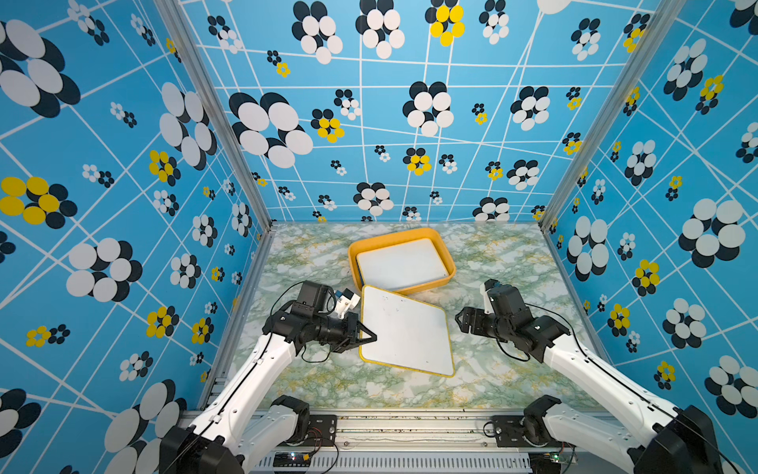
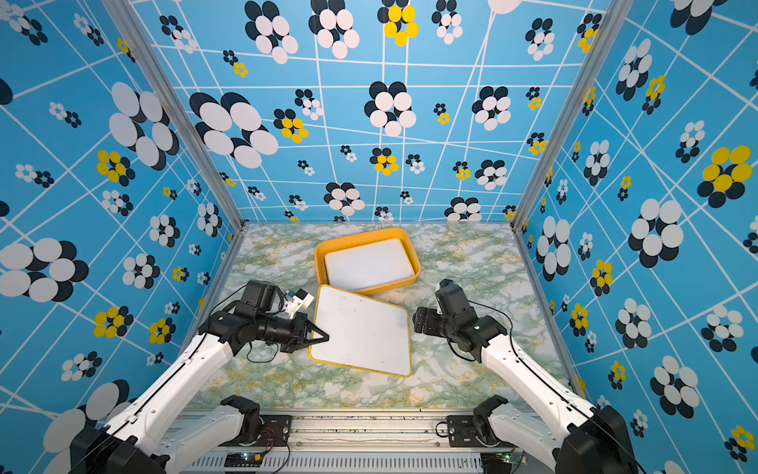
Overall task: Put the whiteboard into the storage box
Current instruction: Pick up the whiteboard at the center of the board, then adjust the storage box at the center of the board.
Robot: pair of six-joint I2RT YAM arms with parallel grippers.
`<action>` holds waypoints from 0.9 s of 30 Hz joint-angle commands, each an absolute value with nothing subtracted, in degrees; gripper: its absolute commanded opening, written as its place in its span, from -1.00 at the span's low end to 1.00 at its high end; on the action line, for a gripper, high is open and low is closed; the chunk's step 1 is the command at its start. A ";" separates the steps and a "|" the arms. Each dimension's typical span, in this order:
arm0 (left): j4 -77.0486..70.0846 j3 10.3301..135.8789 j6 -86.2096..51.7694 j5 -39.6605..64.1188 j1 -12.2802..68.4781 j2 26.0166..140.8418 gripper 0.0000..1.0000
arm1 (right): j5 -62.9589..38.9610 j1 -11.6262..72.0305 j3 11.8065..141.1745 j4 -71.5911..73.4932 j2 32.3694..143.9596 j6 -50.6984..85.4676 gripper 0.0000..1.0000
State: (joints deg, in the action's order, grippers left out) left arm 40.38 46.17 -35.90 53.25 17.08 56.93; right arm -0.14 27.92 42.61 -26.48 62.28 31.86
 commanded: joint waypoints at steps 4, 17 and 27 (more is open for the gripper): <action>49.41 54.66 -31.02 52.58 16.63 53.05 -1.00 | 4.76 26.19 50.39 -23.20 70.80 29.76 0.78; 60.72 66.35 -33.22 38.65 16.05 48.56 -1.00 | 4.66 21.31 63.59 -18.39 90.60 32.64 0.75; 62.33 68.64 -33.27 38.09 13.82 47.17 -1.00 | 0.88 18.90 77.75 -20.37 106.63 34.37 0.63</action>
State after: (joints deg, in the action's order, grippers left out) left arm 64.38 65.91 -33.43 36.64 14.70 48.18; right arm 2.26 19.03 74.19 -19.18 104.40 33.43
